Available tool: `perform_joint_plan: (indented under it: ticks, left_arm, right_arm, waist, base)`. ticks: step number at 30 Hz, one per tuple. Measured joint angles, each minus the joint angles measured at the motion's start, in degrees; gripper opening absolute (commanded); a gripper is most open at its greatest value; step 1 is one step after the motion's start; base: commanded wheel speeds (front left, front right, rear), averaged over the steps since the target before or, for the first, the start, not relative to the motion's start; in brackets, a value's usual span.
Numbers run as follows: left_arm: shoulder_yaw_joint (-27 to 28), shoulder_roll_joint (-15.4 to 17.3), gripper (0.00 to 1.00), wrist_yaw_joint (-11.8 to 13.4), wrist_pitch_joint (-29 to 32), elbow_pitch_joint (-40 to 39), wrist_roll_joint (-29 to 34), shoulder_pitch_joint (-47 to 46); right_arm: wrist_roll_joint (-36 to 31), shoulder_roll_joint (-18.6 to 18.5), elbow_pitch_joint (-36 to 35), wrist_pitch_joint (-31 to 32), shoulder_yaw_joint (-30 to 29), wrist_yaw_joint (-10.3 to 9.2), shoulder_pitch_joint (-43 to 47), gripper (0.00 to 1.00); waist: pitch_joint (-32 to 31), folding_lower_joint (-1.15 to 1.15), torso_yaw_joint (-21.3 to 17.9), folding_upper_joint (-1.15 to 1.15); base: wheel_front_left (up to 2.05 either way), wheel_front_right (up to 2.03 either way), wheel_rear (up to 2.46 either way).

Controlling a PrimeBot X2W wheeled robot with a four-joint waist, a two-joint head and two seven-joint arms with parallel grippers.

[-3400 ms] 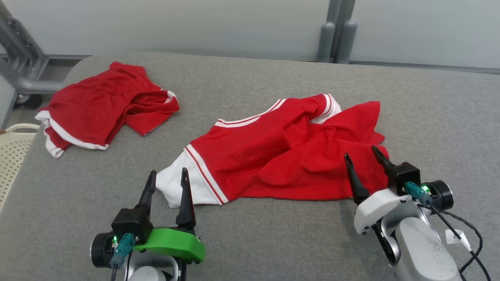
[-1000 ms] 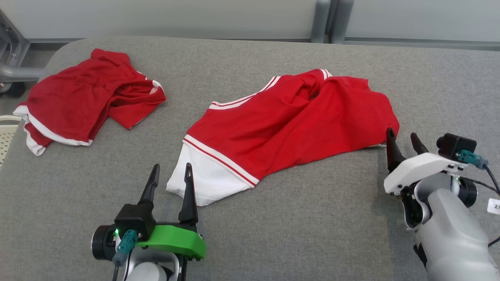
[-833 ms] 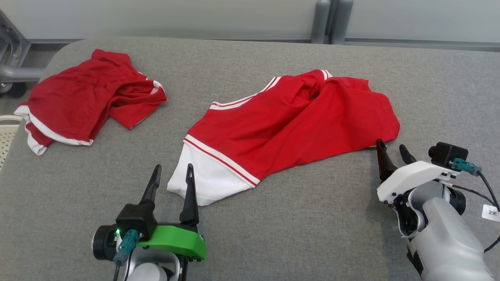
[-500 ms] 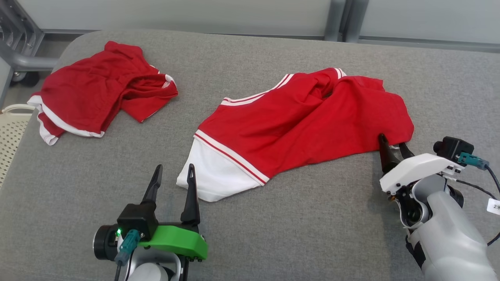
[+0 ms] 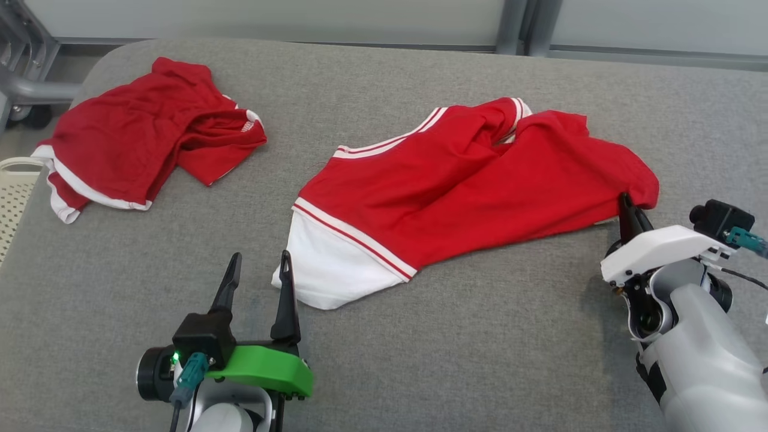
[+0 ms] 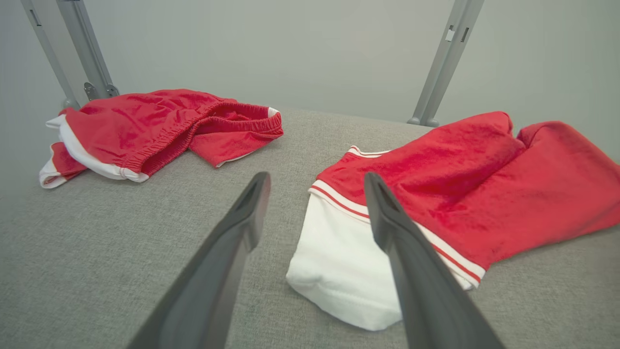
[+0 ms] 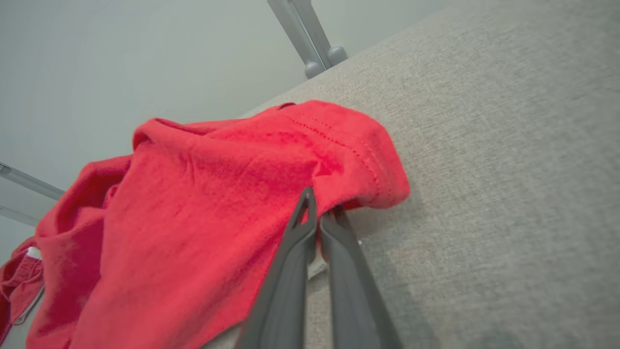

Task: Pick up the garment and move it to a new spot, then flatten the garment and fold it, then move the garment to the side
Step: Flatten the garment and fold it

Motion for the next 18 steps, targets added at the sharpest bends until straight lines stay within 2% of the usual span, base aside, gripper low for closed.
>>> perform_joint_plan:
  ticks: [9,18]
  left_arm:
    - [-0.1,0.41,1.0,0.2,-0.09,0.0,-0.36,0.09]
    - [-0.2,0.88,1.0,0.22,0.3,-0.19,-0.79,0.08]
  right_arm:
    - [-4.04,0.85,-5.84,-2.14,-3.67,0.0,7.91,0.0]
    - [-16.33,4.14,-12.05,-1.87,-11.73,0.0,15.04,0.0]
  waist:
    - [-0.46,0.0,-4.15,0.0]
    - [-0.7,0.0,-8.06,0.0]
  base:
    - [0.0,0.0,0.0]
    - [0.0,0.0,0.0]
